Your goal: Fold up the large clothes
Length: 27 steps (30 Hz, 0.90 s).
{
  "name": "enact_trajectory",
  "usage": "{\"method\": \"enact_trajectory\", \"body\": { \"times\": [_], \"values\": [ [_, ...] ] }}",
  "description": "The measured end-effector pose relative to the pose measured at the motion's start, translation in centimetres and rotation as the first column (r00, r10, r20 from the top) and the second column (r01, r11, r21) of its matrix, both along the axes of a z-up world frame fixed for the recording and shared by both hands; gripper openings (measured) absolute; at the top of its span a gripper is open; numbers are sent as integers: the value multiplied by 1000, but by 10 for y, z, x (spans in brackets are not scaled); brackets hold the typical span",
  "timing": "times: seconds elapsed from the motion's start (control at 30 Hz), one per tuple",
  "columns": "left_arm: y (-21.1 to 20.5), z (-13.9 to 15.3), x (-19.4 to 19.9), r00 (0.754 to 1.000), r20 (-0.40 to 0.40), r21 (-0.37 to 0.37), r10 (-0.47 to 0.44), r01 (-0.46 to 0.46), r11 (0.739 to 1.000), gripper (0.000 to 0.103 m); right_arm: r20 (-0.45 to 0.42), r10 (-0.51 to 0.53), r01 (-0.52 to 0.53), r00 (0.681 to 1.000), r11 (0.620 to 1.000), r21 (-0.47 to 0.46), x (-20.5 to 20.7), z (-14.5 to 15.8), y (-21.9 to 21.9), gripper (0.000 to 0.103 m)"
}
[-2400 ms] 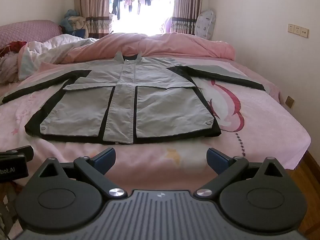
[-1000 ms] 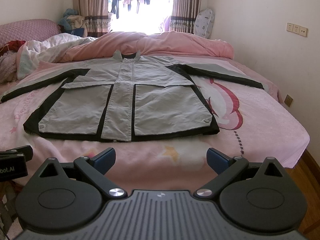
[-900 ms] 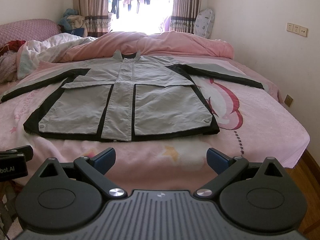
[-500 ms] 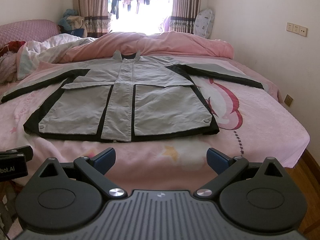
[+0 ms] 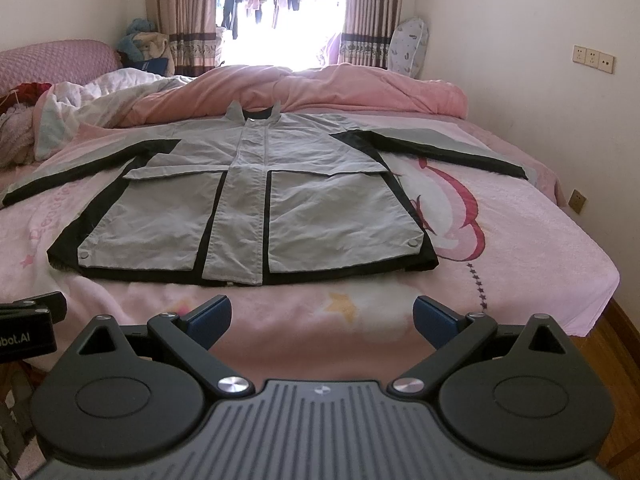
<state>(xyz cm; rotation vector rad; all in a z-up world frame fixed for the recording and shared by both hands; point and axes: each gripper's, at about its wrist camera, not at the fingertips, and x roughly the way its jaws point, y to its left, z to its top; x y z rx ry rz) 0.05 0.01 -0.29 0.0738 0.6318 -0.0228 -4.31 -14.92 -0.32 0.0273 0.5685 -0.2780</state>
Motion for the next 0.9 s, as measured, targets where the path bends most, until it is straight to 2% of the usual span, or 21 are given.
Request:
{"method": "enact_trajectory", "body": {
  "times": [0.4, 0.7, 0.9],
  "values": [
    [-2, 0, 4, 1000, -7, 1, -4, 4, 1000, 103, -6, -3, 3, 1000, 1000, 3, -2, 0, -1, 103],
    [-1, 2, 26, 1000, -23, -5, 5, -5, 1000, 103, -18, -2, 2, 1000, 1000, 22, 24, 7, -3, 103],
    [8, 2, 65, 997, -58, -7, 44, -45, 999, 103, -5, 9, -9, 1000, 999, 33, 65, 18, -12, 103]
  ]
}}
